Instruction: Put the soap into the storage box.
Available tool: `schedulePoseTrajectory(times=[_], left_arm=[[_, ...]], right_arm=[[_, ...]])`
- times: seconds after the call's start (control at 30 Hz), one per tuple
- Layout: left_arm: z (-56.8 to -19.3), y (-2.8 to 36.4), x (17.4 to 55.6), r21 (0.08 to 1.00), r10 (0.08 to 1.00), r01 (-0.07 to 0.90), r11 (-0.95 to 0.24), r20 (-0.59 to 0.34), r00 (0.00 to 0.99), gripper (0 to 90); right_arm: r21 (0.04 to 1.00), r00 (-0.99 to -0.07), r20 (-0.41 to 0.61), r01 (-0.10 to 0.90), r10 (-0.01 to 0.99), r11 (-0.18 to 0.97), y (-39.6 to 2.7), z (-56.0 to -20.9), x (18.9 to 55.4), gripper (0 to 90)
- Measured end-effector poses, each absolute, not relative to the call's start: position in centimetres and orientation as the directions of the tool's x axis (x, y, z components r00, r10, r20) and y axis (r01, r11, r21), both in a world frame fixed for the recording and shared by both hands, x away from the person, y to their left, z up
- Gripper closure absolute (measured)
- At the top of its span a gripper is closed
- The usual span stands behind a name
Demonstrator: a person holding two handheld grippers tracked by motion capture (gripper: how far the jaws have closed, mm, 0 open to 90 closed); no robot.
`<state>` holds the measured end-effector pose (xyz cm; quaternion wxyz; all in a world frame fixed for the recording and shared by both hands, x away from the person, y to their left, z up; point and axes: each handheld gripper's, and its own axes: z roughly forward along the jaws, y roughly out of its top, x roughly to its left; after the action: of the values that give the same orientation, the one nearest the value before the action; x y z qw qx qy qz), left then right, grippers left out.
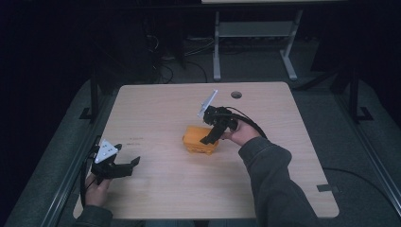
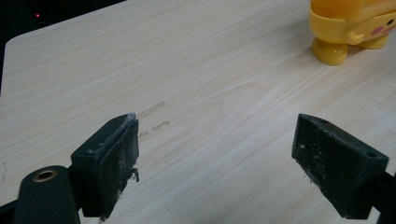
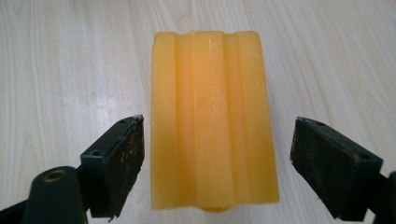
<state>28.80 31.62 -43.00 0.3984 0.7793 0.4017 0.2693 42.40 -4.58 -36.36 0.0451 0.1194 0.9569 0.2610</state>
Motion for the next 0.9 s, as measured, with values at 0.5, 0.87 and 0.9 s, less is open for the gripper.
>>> schedulePoseTrajectory(times=[0.5,0.87,0.9], left_arm=[[-43.0,31.5,28.8,0.835,0.838,0.413,-0.365,0.101,0.537,14.1],[-43.1,31.5,28.8,0.833,0.838,0.415,-0.365,0.100,0.536,14.1],[-43.1,31.5,28.8,0.833,0.838,0.414,-0.366,0.101,0.537,14.1]], right_arm=[[0.523,-0.955,-0.032,0.234,0.293,0.820,-7.1,-35.5,41.6,17.1],[0.533,-0.949,-0.027,0.252,0.314,0.808,-8.7,-35.6,41.0,17.1],[0.536,-0.948,-0.024,0.255,0.317,0.805,-8.8,-35.6,41.0,17.1]])
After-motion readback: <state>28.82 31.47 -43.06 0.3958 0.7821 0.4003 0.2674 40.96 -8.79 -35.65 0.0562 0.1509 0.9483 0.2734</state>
